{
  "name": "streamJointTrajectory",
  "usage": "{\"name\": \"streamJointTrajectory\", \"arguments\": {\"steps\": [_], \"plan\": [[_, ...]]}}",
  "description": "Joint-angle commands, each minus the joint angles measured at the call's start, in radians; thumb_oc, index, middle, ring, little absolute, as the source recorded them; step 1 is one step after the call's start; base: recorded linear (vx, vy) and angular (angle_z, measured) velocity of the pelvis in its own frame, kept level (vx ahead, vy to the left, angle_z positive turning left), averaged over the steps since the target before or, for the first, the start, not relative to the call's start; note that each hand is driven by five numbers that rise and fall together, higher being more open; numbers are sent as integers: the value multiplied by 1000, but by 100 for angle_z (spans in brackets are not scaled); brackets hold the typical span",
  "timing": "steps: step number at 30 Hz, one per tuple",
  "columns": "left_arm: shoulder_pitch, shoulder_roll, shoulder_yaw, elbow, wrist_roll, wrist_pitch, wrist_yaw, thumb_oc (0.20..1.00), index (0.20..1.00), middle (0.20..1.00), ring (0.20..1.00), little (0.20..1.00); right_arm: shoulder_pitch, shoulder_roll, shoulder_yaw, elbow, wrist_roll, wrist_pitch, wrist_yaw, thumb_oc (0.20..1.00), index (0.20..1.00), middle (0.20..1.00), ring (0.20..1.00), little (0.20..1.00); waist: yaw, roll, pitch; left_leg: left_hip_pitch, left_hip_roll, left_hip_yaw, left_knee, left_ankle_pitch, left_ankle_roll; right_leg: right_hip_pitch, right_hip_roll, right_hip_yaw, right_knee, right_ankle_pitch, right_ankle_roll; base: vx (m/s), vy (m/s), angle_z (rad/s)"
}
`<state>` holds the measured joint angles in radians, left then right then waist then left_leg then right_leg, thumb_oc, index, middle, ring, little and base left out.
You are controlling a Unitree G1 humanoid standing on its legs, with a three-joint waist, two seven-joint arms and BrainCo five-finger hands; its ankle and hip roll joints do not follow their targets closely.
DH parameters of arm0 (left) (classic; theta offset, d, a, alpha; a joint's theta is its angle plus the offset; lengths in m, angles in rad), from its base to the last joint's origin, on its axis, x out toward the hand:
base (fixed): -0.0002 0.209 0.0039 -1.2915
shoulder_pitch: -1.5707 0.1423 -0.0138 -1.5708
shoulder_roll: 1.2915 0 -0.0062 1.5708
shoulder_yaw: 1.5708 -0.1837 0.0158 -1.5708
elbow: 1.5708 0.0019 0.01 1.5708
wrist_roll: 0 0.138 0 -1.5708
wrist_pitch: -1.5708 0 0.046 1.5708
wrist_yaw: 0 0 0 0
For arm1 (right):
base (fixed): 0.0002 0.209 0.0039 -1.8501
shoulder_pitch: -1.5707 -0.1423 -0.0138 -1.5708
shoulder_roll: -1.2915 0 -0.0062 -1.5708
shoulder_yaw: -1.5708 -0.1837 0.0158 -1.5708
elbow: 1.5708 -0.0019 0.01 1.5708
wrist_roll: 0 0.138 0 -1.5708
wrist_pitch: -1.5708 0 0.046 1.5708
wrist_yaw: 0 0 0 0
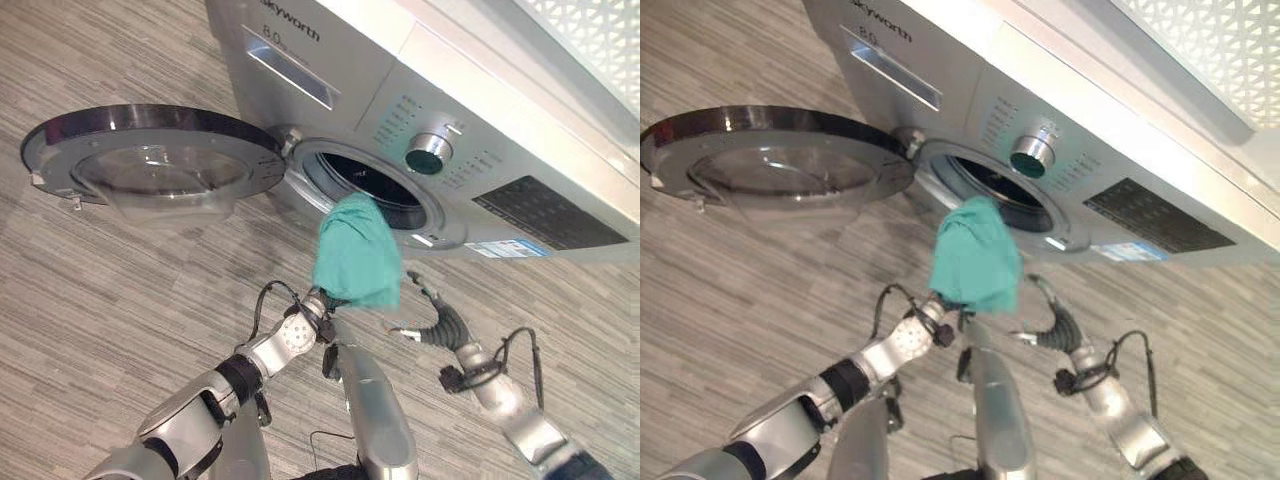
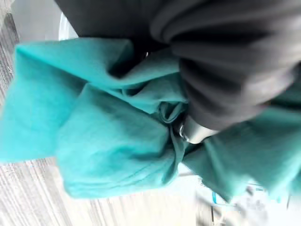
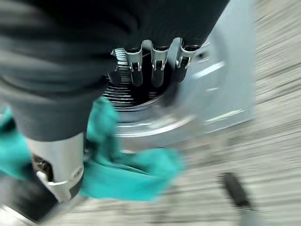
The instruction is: Grab the laundry basket,head to the washer,open it,put in the laundry and shut it.
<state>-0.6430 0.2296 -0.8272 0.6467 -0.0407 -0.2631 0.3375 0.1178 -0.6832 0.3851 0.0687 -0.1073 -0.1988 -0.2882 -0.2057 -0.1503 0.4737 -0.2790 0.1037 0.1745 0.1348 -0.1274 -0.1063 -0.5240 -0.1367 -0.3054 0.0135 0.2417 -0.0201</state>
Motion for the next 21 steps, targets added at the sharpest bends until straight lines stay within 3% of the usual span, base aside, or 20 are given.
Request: {"name": "streamJointTrajectory", "arguments": {"steps": [1, 8, 21], "plan": [[-19, -65, 35, 18, -15, -73, 41, 200, 200, 200, 200, 200, 61, -44, -32, 77, -82, 5, -29, 1000, 1000, 1000, 1000, 1000, -7, 18, -25, -81, 74, -1, -42, 89, -1, -12, -57, 53, 108, -95, 180, 0, 0, 0], [-54, -75, 57, 56, -55, -84, 41, 200, 200, 200, 200, 200, 54, 38, -32, 375, -117, 39, -43, 1000, 1000, 1000, 1000, 1000, -15, 23, -21, -151, 72, -6, -32, 101, -4, -68, -54, 53, 118, -100, 173, -15, -36, -1], [-311, -86, 177, 146, -117, -100, 137, 200, 200, 200, 200, 200, -57, 34, 41, 443, -138, 22, -51, 1000, 1000, 1000, 1000, 1000, -83, 12, -33, -372, 106, -11, 160, 16, 3, -263, -38, 80, 207, -132, 149, -12, -44, -2]]}}
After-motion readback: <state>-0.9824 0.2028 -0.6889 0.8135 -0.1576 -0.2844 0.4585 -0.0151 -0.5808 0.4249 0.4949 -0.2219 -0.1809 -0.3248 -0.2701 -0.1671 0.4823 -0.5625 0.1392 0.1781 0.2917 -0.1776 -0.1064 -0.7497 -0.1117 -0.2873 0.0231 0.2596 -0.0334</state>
